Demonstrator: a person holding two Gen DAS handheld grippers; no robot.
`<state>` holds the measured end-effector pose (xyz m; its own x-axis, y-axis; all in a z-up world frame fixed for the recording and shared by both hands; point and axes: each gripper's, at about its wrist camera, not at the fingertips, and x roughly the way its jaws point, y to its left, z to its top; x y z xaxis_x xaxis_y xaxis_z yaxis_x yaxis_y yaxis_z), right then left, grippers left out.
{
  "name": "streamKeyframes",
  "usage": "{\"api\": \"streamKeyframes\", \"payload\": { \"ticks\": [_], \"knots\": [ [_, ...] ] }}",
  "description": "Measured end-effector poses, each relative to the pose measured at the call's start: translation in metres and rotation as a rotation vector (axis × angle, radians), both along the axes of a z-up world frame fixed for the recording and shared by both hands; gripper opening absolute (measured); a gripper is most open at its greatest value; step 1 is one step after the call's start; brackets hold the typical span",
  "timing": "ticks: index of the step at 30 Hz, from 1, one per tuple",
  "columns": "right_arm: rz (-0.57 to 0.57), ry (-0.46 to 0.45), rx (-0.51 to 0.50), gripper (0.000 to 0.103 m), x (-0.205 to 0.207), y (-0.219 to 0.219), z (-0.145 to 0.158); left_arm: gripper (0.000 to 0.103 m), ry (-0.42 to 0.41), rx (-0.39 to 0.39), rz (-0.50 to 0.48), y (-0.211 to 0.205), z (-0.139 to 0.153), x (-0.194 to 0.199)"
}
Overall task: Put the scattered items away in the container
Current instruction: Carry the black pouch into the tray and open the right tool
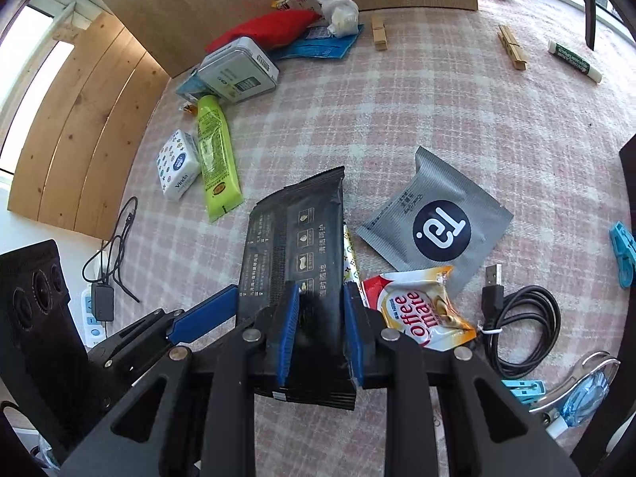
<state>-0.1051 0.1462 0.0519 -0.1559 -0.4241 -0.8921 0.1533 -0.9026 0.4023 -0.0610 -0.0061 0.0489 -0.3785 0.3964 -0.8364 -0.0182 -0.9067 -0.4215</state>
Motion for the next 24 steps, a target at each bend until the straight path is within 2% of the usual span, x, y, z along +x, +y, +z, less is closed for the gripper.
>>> {"api": "streamKeyframes", "payload": {
  "ticks": [7,12,18,24],
  "knots": [
    [-0.015,0.031,-0.004,0.024,0.003,0.020,0.022,0.037,0.040,-0.009,-0.012,0.021,0.021,0.001],
    [-0.048,0.066,0.000,0.024,0.006,0.050,0.040,0.037,0.073,-0.009,-0.050,0.051,0.038,-0.002],
    [-0.126,0.111,0.008,0.024,0.012,0.110,0.063,0.037,0.119,-0.003,-0.127,0.110,0.061,-0.007],
    [-0.229,0.150,0.029,0.024,0.026,0.192,0.083,0.037,0.151,0.017,-0.231,0.189,0.077,-0.012]
  ]
}}
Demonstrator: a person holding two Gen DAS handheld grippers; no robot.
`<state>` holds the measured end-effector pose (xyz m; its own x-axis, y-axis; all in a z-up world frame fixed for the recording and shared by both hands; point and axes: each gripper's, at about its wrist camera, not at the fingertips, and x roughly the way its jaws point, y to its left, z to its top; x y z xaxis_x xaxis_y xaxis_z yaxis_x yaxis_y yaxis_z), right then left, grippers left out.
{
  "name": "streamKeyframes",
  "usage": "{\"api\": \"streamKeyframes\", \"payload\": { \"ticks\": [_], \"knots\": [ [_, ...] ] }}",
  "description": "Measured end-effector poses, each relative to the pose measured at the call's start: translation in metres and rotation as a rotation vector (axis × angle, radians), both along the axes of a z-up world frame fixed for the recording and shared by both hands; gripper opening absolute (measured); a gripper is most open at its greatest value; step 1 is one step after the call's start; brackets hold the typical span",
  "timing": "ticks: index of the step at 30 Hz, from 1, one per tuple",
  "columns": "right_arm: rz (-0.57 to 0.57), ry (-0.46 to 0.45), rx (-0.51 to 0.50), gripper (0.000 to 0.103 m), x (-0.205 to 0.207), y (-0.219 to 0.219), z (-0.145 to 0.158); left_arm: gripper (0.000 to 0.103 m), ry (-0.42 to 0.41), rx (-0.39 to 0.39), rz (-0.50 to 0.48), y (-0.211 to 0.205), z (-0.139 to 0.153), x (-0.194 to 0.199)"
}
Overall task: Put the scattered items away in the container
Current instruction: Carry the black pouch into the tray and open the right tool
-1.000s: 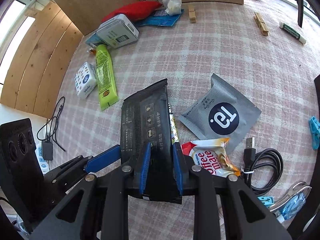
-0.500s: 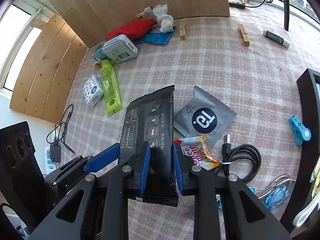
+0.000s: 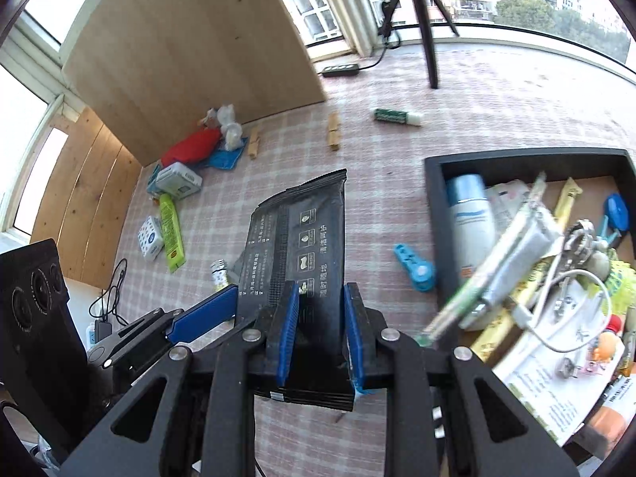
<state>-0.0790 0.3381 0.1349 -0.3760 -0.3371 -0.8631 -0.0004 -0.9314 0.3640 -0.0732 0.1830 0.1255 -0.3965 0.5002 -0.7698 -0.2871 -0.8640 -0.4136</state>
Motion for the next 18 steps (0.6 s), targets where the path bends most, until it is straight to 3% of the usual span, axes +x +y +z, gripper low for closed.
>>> {"api": "streamKeyframes", "payload": {
  "ticks": [12,18],
  "knots": [
    [-0.229,0.032,0.047,0.024,0.047,0.154,0.019,0.036,0.035,0.007,-0.224,0.156,0.018,0.013],
    [-0.299,0.038,0.070,0.025,0.067,0.208,0.023,0.036,0.013,0.024,-0.275,0.200,0.019,0.021]
  ]
}}
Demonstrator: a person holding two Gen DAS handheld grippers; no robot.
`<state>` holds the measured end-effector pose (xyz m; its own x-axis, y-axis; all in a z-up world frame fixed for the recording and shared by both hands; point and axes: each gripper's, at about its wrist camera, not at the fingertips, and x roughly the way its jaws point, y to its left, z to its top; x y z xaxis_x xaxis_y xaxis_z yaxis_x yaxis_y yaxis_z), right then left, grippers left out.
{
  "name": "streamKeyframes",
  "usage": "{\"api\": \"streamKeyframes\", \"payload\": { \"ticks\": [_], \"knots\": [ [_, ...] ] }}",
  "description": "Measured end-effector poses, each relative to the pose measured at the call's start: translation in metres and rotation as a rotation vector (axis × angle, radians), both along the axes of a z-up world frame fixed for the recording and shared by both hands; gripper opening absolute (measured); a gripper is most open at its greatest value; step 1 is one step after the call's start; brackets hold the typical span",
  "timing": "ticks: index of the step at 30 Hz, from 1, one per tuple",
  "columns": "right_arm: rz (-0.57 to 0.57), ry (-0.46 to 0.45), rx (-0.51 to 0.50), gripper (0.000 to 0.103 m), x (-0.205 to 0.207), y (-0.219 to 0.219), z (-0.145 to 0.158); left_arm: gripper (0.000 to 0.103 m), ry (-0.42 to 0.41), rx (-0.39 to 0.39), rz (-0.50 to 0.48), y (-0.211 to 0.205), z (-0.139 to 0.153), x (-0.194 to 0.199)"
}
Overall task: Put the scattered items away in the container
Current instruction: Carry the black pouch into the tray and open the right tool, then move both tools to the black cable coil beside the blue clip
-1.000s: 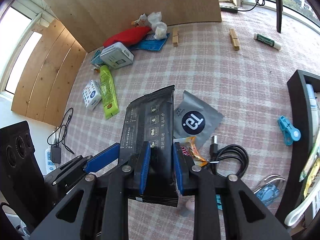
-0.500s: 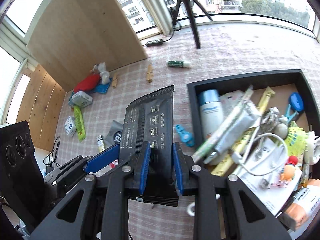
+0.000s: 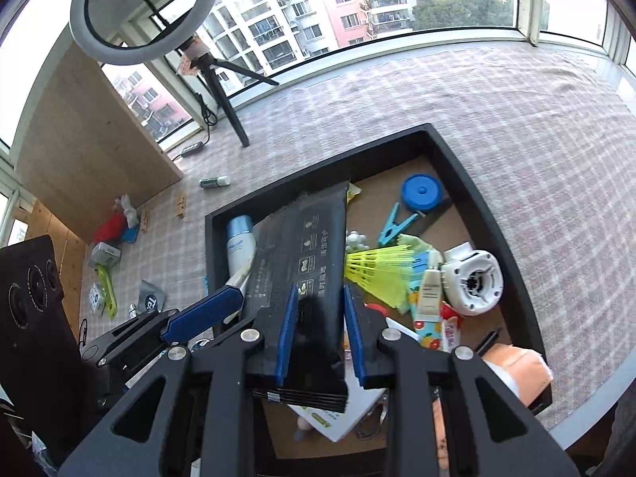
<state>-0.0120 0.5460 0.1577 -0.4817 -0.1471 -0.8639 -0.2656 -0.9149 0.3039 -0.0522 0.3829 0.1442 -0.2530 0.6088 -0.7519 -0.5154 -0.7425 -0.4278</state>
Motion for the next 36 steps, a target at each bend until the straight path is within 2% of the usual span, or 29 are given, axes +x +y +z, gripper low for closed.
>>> {"api": "streamKeyframes", "payload": {
  "ticks": [4,10,14,18,24,29,36],
  "knots": [
    [-0.023,0.004,-0.003,0.025,0.005,0.016,-0.004,0.036,0.000,-0.018,0.021,-0.001,-0.003,-0.001],
    [0.035,0.000,-0.009,0.025,-0.006,-0.003,-0.015,0.036,-0.012,-0.043,0.091,-0.029,-0.009,-0.008],
    [0.122,0.014,0.001,0.025,-0.016,-0.037,-0.016,0.036,-0.022,-0.071,0.154,-0.063,-0.015,-0.012],
    [0.228,0.032,0.033,0.036,-0.026,-0.080,-0.016,0.036,-0.042,-0.099,0.235,-0.109,-0.023,-0.017],
    [0.364,0.028,0.069,0.041,-0.037,-0.146,-0.025,0.036,-0.065,-0.149,0.340,-0.180,-0.034,-0.016],
    [0.439,-0.018,0.055,0.041,-0.044,-0.191,-0.042,0.036,-0.122,-0.154,0.411,-0.230,-0.050,-0.018],
    [0.486,-0.102,0.056,0.041,-0.059,-0.234,-0.072,0.033,-0.201,-0.150,0.431,-0.264,-0.075,-0.013]
  ]
}}
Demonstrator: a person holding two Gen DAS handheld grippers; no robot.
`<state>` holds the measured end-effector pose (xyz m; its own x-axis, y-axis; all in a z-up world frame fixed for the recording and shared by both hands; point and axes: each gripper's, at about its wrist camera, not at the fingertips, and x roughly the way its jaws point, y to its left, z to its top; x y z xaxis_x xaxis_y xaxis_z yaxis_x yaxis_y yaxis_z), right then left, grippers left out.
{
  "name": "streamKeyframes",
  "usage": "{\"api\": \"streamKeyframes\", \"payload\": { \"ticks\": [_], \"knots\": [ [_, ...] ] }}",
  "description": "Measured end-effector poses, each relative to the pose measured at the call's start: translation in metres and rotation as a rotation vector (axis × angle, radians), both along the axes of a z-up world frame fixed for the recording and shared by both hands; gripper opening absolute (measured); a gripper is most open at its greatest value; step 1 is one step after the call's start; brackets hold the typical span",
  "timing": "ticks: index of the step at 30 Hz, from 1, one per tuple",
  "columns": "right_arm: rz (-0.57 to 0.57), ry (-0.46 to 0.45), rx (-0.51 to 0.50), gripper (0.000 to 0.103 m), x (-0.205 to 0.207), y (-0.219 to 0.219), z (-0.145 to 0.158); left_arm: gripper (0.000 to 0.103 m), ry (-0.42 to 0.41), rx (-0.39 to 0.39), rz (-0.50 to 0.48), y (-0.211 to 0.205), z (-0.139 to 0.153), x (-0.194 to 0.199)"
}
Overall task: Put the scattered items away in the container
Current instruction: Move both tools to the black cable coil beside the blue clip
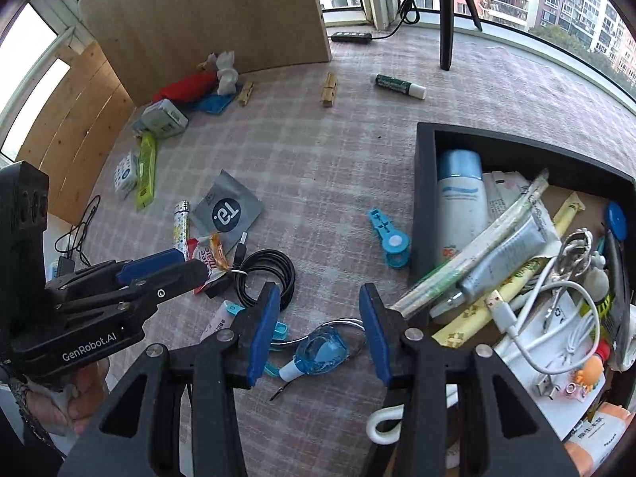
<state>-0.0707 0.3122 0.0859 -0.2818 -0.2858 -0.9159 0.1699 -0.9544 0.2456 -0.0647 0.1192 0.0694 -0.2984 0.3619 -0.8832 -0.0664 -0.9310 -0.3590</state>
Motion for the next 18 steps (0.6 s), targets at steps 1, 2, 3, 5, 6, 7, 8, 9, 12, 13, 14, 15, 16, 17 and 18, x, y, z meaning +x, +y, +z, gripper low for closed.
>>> {"api": "streamKeyframes", "payload": {
  "ticks": [1,2,3,5,6,7,8,9,12,13,14,15,16,17,18],
  "knots": [
    [0.004,-0.010,0.006,0.041,-0.002,-0.005,-0.004,0.032,-0.011,0.008,-0.001,-0.002,-0.004,0.001],
    [0.005,-0.021,0.012,0.041,-0.004,-0.009,-0.009,0.032,-0.024,0.016,-0.002,-0.005,-0.007,0.001],
    [0.005,-0.032,0.014,0.041,-0.005,-0.012,-0.013,0.032,-0.035,0.022,-0.004,-0.006,-0.010,0.002],
    [0.003,-0.056,0.010,0.041,-0.009,-0.017,-0.022,0.031,-0.056,0.026,-0.007,-0.007,-0.018,0.004],
    [-0.001,-0.067,0.011,0.040,-0.011,-0.019,-0.026,0.030,-0.067,0.030,-0.011,-0.007,-0.021,0.006],
    [-0.005,-0.075,0.012,0.040,-0.012,-0.020,-0.029,0.030,-0.077,0.032,-0.016,-0.006,-0.024,0.006],
    [-0.008,-0.081,0.013,0.040,-0.013,-0.021,-0.032,0.030,-0.083,0.028,-0.019,-0.005,-0.027,0.006],
    [-0.012,-0.087,0.013,0.040,-0.014,-0.023,-0.035,0.030,-0.088,0.023,-0.020,-0.004,-0.030,0.006],
    [-0.025,-0.097,0.018,0.040,-0.018,-0.025,-0.042,0.030,-0.105,0.014,-0.011,-0.005,-0.037,0.004],
    [-0.029,-0.100,0.017,0.040,-0.020,-0.026,-0.044,0.030,-0.109,0.010,-0.006,-0.005,-0.039,0.003],
    [-0.034,-0.104,0.016,0.040,-0.021,-0.027,-0.046,0.030,-0.113,0.010,0.000,-0.005,-0.041,0.001],
    [-0.037,-0.106,0.017,0.040,-0.023,-0.027,-0.048,0.030,-0.114,0.011,0.004,-0.005,-0.043,0.000],
    [-0.040,-0.109,0.020,0.040,-0.024,-0.028,-0.050,0.030,-0.114,0.009,0.005,-0.005,-0.044,-0.001],
    [-0.042,-0.113,0.020,0.039,-0.025,-0.029,-0.052,0.030,-0.114,0.005,0.006,-0.006,-0.045,-0.002],
    [-0.043,-0.118,0.019,0.039,-0.026,-0.030,-0.054,0.030,-0.115,0.004,0.009,-0.005,-0.046,-0.004]
  ]
}}
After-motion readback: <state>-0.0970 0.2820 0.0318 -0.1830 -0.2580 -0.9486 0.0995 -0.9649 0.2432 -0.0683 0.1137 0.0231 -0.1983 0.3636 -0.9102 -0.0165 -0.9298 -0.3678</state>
